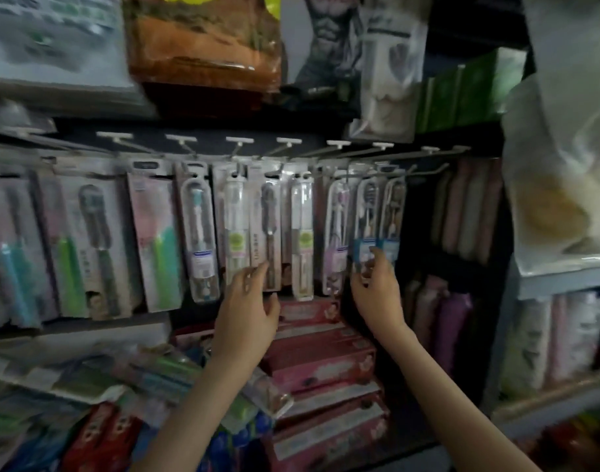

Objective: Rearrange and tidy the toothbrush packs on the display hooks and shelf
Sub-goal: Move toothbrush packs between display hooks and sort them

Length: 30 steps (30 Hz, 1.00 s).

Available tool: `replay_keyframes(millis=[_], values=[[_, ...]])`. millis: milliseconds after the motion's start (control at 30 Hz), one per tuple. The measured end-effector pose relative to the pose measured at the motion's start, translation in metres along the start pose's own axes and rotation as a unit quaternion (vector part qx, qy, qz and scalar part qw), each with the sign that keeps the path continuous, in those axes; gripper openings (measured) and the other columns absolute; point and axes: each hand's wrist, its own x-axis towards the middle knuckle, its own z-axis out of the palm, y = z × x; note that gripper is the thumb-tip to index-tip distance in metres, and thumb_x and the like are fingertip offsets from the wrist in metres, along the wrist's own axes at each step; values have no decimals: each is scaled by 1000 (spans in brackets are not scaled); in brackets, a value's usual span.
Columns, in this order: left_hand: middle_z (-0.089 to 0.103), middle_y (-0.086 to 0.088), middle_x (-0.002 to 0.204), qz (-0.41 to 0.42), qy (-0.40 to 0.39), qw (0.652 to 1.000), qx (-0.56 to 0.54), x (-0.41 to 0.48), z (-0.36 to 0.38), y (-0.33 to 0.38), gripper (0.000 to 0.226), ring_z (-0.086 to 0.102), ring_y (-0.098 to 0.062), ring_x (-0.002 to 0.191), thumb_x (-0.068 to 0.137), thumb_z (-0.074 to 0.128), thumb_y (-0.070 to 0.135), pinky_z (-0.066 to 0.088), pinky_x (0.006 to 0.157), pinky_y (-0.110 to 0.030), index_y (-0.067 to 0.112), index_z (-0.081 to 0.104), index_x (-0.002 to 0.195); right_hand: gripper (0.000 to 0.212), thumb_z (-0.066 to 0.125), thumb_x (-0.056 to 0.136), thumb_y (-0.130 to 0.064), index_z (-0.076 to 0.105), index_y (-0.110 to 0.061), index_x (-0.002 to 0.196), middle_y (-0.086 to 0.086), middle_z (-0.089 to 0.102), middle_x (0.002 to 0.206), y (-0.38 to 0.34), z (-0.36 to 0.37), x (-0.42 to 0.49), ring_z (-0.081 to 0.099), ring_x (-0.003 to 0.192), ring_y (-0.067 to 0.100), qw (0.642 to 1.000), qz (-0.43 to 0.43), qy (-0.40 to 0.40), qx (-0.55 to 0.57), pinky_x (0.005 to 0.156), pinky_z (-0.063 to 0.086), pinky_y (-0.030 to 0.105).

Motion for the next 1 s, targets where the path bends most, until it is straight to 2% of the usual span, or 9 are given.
replay_keyframes(millis=[67, 200, 400, 533, 600, 700, 867, 933, 1000], values=[[37, -5, 143, -3, 6, 1000, -7, 8, 21, 17, 57, 51, -23, 117, 93, 53, 26, 51, 86, -32, 24, 31, 146, 55, 53, 94, -18, 30, -4, 141, 17, 48, 129, 19, -12, 16, 52, 113, 30, 999, 24, 19, 7, 87, 40, 30], [38, -10, 142, 2, 21, 1000, 0, 23, 54, 47, 55, 44, -28, 124, 94, 52, 24, 51, 87, -37, 22, 33, 145, 58, 58, 91, -16, 31, -5, 141, 17, 48, 131, 42, -18, 45, 53, 114, 30, 998, 40, 0, 44, 89, 42, 30], [39, -16, 140, 8, 34, 999, 15, 40, 77, 70, 61, 50, -31, 117, 90, 59, 18, 53, 79, -39, 17, 33, 145, 70, 66, 86, -30, 30, -13, 143, 4, 50, 128, 31, 0, 56, 48, 119, 17, 990, -34, -52, 123, 91, 39, 17], [41, -20, 136, 20, 58, 998, 3, 47, 81, 61, 69, 49, -37, 118, 84, 62, 4, 52, 85, -45, 15, 32, 145, 79, 61, 88, -41, 16, -18, 149, 7, 33, 149, 14, 16, 56, 38, 132, 19, 987, -55, -92, 115, 105, 38, 35], [39, -18, 138, 20, 59, 998, -1, 49, 78, 58, 68, 47, -34, 120, 87, 59, 5, 47, 87, -39, 17, 29, 147, 76, 57, 91, -40, 13, -19, 149, 6, 27, 152, 6, 21, 57, 36, 133, 18, 988, -46, -105, 107, 104, 39, 34], [37, -17, 141, 22, 64, 998, -7, 47, 72, 54, 65, 49, -31, 118, 90, 54, 6, 46, 86, -36, 18, 27, 148, 66, 54, 93, -38, 23, -14, 146, 6, 33, 148, 2, 25, 59, 39, 130, 20, 991, -42, -106, 76, 101, 39, 32], [33, -13, 144, 9, 49, 998, -29, 45, 68, 46, 71, 53, -31, 111, 91, 54, 9, 49, 88, -41, 26, 19, 150, 51, 59, 91, -29, 40, -9, 135, 7, 51, 131, -2, 15, 61, 51, 111, 17, 986, 8, -119, 120, 84, 39, 22], [31, -13, 146, 1, 42, 998, -48, 44, 65, 49, 73, 49, -28, 118, 91, 54, 10, 46, 92, -35, 27, 16, 150, 51, 61, 89, -27, 42, -9, 133, 6, 52, 126, -3, 10, 60, 51, 108, 15, 983, 13, -121, 135, 81, 37, 19], [31, -12, 146, -9, 33, 998, -56, 42, 63, 53, 74, 48, -25, 119, 92, 55, 11, 43, 91, -30, 28, 13, 150, 43, 61, 89, -28, 46, -11, 125, 6, 50, 118, -4, 5, 58, 50, 90, 9, 984, 5, -123, 129, 69, 36, 9]])
